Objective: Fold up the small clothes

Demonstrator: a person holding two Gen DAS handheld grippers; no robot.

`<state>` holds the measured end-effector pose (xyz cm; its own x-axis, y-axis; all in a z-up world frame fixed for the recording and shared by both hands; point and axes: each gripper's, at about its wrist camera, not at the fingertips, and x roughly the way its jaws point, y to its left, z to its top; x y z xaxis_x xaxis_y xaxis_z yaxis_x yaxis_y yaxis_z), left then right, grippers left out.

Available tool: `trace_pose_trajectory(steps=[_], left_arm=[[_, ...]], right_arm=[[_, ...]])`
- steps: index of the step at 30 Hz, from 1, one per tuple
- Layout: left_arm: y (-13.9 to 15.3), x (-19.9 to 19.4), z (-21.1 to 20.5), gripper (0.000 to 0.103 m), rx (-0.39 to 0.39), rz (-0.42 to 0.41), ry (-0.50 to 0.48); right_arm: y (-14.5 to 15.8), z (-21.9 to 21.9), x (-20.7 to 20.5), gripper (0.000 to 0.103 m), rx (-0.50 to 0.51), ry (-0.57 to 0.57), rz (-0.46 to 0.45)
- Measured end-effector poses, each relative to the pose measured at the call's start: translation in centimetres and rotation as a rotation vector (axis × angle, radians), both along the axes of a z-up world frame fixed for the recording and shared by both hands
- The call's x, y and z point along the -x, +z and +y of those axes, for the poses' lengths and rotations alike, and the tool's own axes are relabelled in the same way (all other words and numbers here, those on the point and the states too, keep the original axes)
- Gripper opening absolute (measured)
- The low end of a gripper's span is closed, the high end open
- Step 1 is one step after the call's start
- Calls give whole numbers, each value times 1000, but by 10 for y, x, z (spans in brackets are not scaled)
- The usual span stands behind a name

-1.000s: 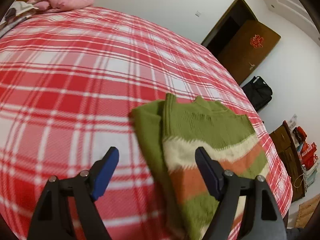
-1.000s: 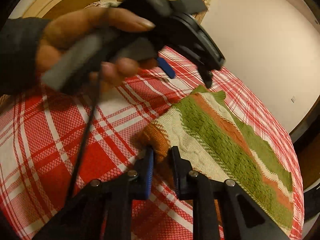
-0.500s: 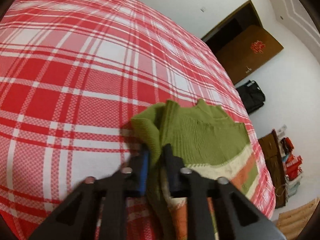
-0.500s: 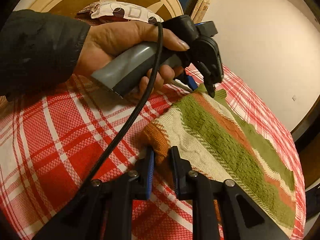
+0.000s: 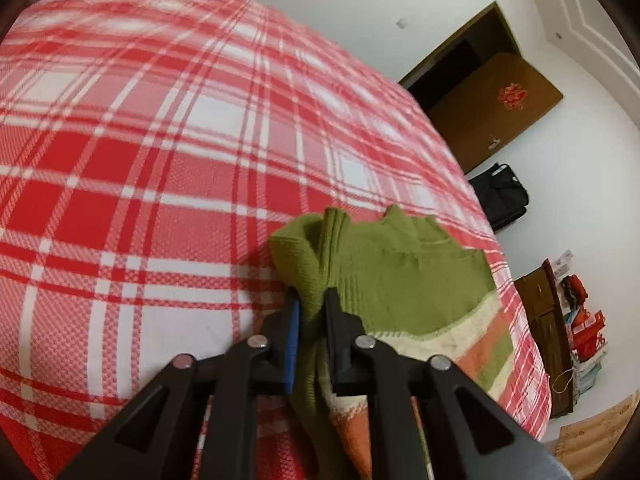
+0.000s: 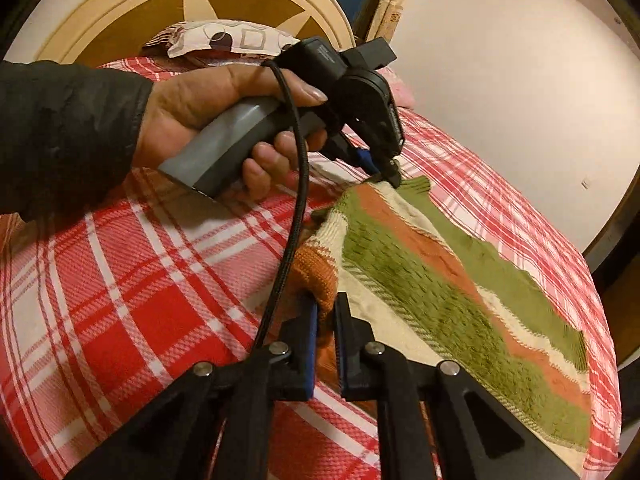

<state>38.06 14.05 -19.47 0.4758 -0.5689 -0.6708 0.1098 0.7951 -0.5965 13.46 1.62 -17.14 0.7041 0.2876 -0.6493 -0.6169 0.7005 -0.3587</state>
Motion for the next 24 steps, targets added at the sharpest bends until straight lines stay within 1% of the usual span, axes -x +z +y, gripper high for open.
trace_pose_trajectory(steps=[1,3,4,5,6,7,10,15,18,20,21,23,24], left_arm=[[-2,-1,1,26,7,9,0],[-6,-2,0,32,13,16,3],[-5,-2,-1,31,6,10,1],[-4,0,-3,27,3,-2,-5],[-2,1,-6,15,-10,-17,-20],[1,2,-8,12,-12,-32,-30],[13,7,-9,11,-3,-84,-35],[25,7,-11,10,24,-110,-20],[29,4,-12,10,66,-107,-3],[35,4,-12,10,122,-107,7],[39,4,-15,10,132,-113,10],[49,4,-26,10,136,-129,1],[55,3,-34,10,112,-138,-4]], right_arm=[[-1,-1,0,7,-6,-4,4],[-1,-1,-1,7,-12,-6,10],[-1,-1,1,7,-10,-4,7],[-2,0,2,7,-9,1,6],[-1,2,3,7,-8,8,8],[-1,3,4,7,-6,12,8],[1,2,5,7,-16,20,10],[8,-14,0,7,-59,-1,30],[16,-35,-5,7,-92,-37,36],[25,-51,-6,1,-128,-57,33],[32,-61,-6,0,-151,-73,27],[44,-79,-5,0,-189,-99,13],[52,-91,-5,0,-224,-111,15]])
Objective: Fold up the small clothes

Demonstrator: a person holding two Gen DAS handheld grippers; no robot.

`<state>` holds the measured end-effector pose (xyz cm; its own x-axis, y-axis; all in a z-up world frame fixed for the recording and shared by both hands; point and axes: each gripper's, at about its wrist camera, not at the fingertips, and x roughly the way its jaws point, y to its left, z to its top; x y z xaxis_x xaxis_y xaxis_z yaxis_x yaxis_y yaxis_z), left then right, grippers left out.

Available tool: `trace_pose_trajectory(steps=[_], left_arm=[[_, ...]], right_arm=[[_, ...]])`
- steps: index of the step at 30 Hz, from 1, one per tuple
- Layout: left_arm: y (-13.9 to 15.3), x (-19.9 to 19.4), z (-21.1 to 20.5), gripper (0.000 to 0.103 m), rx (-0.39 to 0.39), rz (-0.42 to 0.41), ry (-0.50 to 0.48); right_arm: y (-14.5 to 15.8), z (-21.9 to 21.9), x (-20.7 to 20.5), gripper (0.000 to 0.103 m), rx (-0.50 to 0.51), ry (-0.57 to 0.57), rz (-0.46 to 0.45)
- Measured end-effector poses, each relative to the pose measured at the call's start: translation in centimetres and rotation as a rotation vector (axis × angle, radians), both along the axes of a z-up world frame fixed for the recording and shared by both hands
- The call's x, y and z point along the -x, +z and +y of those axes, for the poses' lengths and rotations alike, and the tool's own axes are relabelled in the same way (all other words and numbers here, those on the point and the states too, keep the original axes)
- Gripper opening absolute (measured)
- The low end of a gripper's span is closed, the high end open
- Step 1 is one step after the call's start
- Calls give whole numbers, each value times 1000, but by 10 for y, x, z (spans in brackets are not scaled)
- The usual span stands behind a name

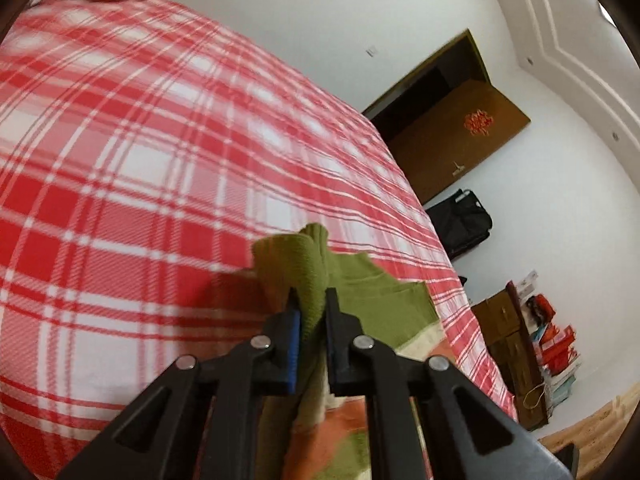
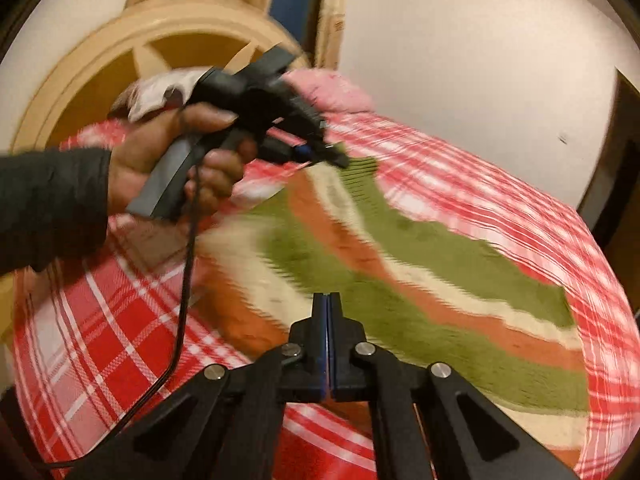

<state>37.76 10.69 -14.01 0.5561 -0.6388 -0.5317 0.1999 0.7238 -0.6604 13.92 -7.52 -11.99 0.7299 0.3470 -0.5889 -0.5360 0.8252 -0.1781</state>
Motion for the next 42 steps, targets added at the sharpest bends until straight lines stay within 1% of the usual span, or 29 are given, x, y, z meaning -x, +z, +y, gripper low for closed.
trace_pose_trajectory(steps=[2,3,4,5,8,9,11,13,14,17,19,21,24,26,27,28,30,32,34,35,37,38,40,41,42], left_arm=[[7,0,-9,10,-8,-10,-7],[9,1,-13,10,-24,-15,-16],[10,2,-15,10,-42,-18,-17],[9,2,-16,10,-55,-18,-20],[2,3,-4,10,-59,5,-35],[-2,3,3,10,-50,14,-51],[-7,4,15,10,-57,25,-35],[-15,3,27,10,-43,38,-56],[-18,3,29,10,-51,42,-60],[-28,4,32,10,-58,39,-88],[-35,5,34,10,-55,36,-101],[-44,3,37,10,-37,27,-114],[-59,-1,46,10,35,45,-113],[-61,1,49,10,62,28,-114],[-60,3,48,10,56,19,-113],[-58,5,47,10,42,9,-113],[-55,8,45,10,21,-13,-114],[-56,8,42,10,8,-13,-111],[-56,9,43,10,12,-16,-107],[-56,8,44,10,11,-16,-104],[-57,9,44,10,4,-27,-100],[-56,10,42,10,-16,-34,-95],[-55,11,38,10,-49,-45,-90],[-54,11,35,10,-77,-47,-83],[-55,11,33,10,-99,-45,-74]], right_arm=[[7,-16,-2,0,-34,-24,11],[7,-22,-5,0,-42,-33,32],[4,-23,-7,0,-36,-35,53],[1,-21,-7,0,-12,-47,55],[-13,-9,2,0,23,-34,53],[-21,-3,6,1,50,-12,60],[-34,9,9,1,102,28,72],[-41,21,13,1,117,70,78],[-42,24,13,1,126,81,79],[-42,47,14,1,126,174,99],[-40,60,17,1,144,213,70],[-39,71,23,1,189,239,32],[-44,80,32,1,259,270,-20],[-45,76,38,2,262,275,-44],[-45,78,37,2,285,254,-77],[-46,77,39,2,295,251,-85],[-43,76,42,2,256,273,-58],[-40,75,39,2,235,270,-32],[-36,78,41,2,244,258,-61],[-33,78,40,2,227,262,-63],[-26,73,36,2,159,268,-9],[-22,70,34,2,118,277,18],[-9,64,36,2,23,305,28],[-4,59,35,2,-24,320,50],[-1,55,34,2,-57,313,67]])
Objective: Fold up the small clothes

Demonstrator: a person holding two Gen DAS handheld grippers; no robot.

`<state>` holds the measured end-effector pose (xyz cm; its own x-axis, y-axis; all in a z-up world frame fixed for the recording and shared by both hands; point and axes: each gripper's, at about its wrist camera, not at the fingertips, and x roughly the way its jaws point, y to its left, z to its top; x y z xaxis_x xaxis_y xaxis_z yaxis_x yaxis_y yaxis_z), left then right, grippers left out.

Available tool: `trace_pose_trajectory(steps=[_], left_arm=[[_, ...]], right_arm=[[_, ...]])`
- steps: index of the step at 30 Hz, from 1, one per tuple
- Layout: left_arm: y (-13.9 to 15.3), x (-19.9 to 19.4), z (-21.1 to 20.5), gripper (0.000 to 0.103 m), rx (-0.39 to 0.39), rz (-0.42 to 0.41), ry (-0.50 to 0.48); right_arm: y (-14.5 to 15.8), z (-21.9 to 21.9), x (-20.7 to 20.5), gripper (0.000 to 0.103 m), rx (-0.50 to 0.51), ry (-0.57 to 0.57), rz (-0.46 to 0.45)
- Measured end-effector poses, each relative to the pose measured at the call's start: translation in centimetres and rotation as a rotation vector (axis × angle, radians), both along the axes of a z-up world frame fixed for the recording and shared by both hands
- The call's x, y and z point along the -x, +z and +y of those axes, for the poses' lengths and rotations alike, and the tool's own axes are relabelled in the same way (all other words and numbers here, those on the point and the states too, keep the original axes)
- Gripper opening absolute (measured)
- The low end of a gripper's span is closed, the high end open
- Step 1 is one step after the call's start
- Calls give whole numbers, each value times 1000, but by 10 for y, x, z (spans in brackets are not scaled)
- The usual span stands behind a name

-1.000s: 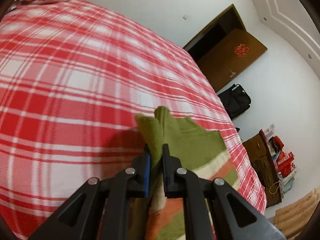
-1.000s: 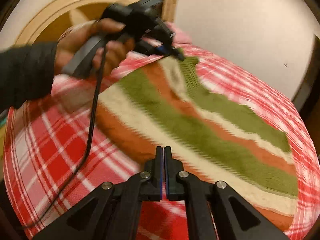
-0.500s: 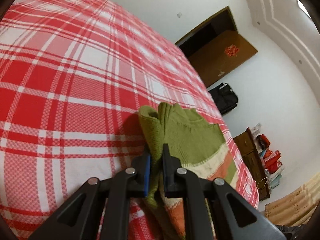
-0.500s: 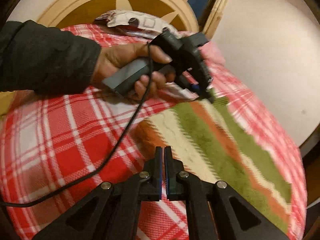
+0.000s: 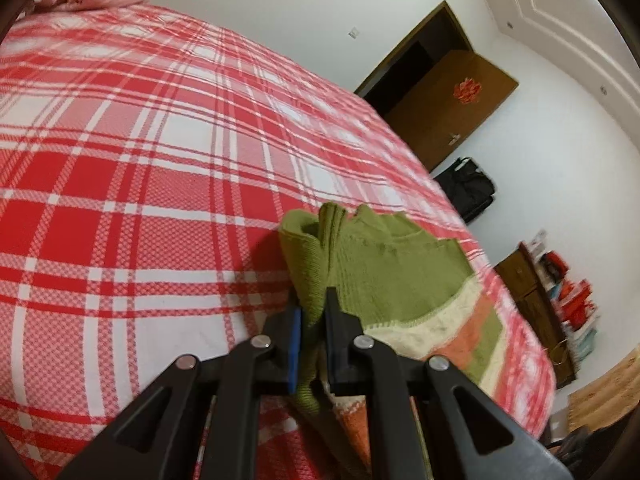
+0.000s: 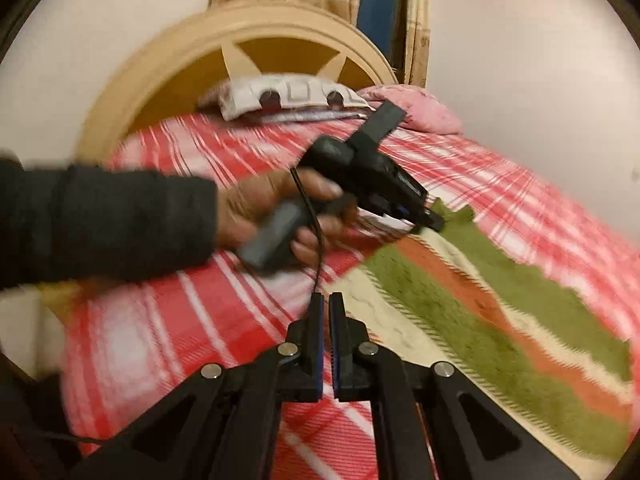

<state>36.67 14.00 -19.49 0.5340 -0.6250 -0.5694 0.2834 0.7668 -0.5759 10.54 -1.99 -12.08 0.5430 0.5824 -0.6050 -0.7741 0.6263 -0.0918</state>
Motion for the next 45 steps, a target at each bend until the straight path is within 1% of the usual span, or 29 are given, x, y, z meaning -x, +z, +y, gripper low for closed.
trace_pose_trajectory(steps=[2,3,5,7,8,10,13,15,18,20,22,23,24,25,26,27,28,29,31,32,33,34,37,39,41,42,43,44,45], left_arm=[[2,1,-6,11,-49,-7,19],[2,2,-7,11,-78,-12,36],[4,4,-12,11,-124,-27,48],[3,4,-13,11,-145,-29,52],[3,4,-13,11,-152,-31,52],[2,3,-14,11,-161,-28,53],[1,3,-15,11,-170,-29,54],[1,4,-16,11,-179,-34,54],[1,4,-18,11,-191,-39,56],[1,4,-18,11,-190,-38,57],[2,5,-18,12,-188,-37,58],[2,5,-18,12,-189,-36,59],[1,5,-18,13,-190,-35,60],[1,5,-18,13,-191,-35,61],[1,5,-18,13,-192,-36,61],[2,5,-19,13,-195,-37,62],[2,6,-19,13,-197,-38,62],[1,5,-19,13,-198,-37,62],[1,4,-19,13,-200,-37,61],[1,4,-19,13,-199,-36,61],[1,5,-19,13,-198,-36,62],[1,4,-20,13,-197,-36,62],[1,5,-20,13,-200,-36,62],[1,4,-19,13,-193,-35,62],[0,2,-15,13,-165,-11,60],[0,0,-12,13,-148,4,60],[1,0,-13,13,-149,5,54],[2,0,-15,13,-169,0,40],[2,0,-17,13,-174,-4,32]], right_arm=[[1,-3,-1,2,9,-38,-30],[2,-7,-2,2,-12,-47,-16],[-2,-11,-15,2,-23,-71,70],[-7,-15,-25,2,-38,-91,130],[-9,-17,-26,2,-41,-99,140],[-10,-18,-24,2,-54,-50,153],[-4,-20,-18,2,-87,-20,118],[-1,-25,-22,2,-102,-68,101],[-1,-33,-33,2,-124,-103,143],[-2,-38,-35,2,-110,-119,135],[-2,-38,-35,2,-105,-91,154],[0,-37,-33,2,-100,-66,129],[0,-38,-34,2,-115,-27,158],[-1,-40,-37,3,-144,9,212],[-1,-42,-38,3,-145,-6,212],[-1,-42,-38,3,-114,-35,185],[-1,-44,-39,3,-112,-45,171],[0,-48,-42,7,-127,-50,170],[2,-56,-47,68,-121,-96,146],[5,-60,-46,79,-125,-113,124],[7,-63,-49,100,-140,-117,139],[8,-64,-52,102,-131,-135,155],[11,-73,-60,102,-111,-177,134],[14,-82,-64,102,-154,-176,136],[18,-84,-62,102,-155,-201,88],[18,-80,-59,102,-130,-241,48],[18,-73,-56,102,-93,-248,14],[14,-57,-50,102,-22,-193,-11],[10,-47,-46,102,23,-159,-16]])
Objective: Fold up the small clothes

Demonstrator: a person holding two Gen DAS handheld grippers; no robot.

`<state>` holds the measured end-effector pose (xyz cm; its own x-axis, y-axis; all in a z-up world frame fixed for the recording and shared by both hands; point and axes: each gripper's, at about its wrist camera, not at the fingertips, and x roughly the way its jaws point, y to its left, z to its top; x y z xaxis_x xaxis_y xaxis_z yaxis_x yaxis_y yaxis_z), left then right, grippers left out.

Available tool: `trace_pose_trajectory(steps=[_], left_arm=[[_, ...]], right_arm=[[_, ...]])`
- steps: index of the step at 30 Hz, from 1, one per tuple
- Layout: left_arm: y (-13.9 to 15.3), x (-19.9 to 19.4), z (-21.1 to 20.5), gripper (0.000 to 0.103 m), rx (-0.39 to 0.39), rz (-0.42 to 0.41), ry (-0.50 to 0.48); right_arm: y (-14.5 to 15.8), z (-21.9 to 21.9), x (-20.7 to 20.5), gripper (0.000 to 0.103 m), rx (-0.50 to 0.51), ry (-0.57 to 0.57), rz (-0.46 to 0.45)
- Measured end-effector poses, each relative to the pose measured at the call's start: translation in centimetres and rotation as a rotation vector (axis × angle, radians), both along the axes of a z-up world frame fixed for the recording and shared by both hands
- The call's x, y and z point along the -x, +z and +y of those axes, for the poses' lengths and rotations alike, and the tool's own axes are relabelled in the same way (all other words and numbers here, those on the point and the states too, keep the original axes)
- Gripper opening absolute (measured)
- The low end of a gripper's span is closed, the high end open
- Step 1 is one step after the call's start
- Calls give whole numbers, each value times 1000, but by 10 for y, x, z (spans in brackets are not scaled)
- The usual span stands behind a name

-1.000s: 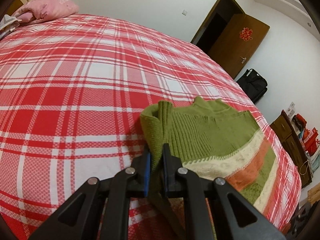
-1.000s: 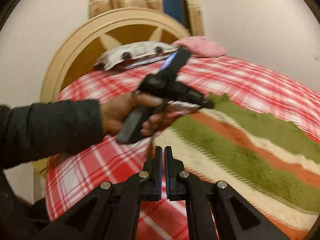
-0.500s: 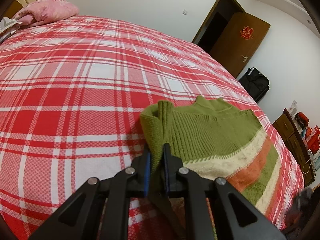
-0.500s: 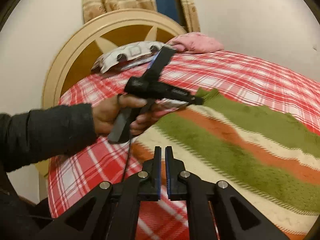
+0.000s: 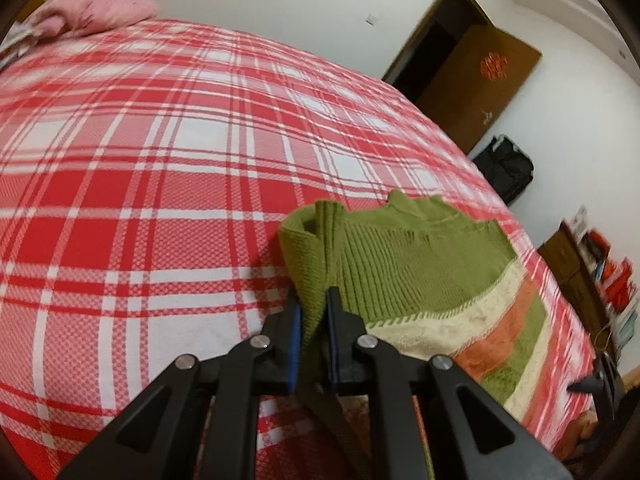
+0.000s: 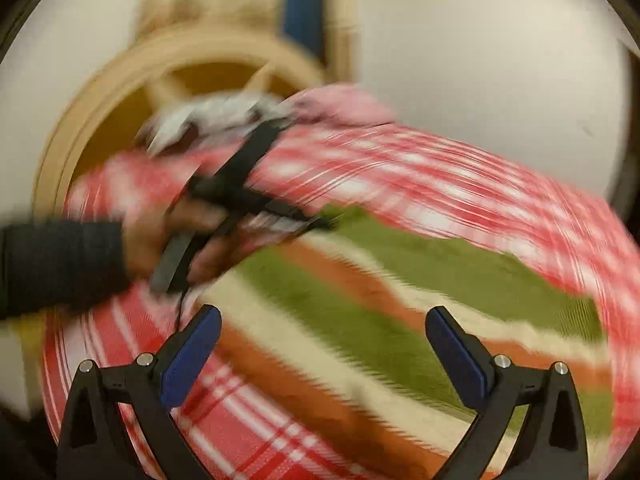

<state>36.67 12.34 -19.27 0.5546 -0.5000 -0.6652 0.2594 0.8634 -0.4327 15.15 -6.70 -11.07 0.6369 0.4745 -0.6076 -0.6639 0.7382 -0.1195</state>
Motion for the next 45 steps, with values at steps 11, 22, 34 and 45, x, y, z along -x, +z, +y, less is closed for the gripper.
trace_pose_trajectory(steps=[11,22,34,45], left_arm=[[-5,0,9,13,125,12,-51],[-5,-2,12,12,146,13,-54],[9,-4,14,11,213,17,-32],[60,-12,-36,11,241,-49,-75]], right_arm=[[-48,61,2,92,350,60,-76],[-63,96,4,21,422,127,-113],[-41,65,-2,8,282,78,-102],[9,-13,-10,7,-11,-47,-15]])
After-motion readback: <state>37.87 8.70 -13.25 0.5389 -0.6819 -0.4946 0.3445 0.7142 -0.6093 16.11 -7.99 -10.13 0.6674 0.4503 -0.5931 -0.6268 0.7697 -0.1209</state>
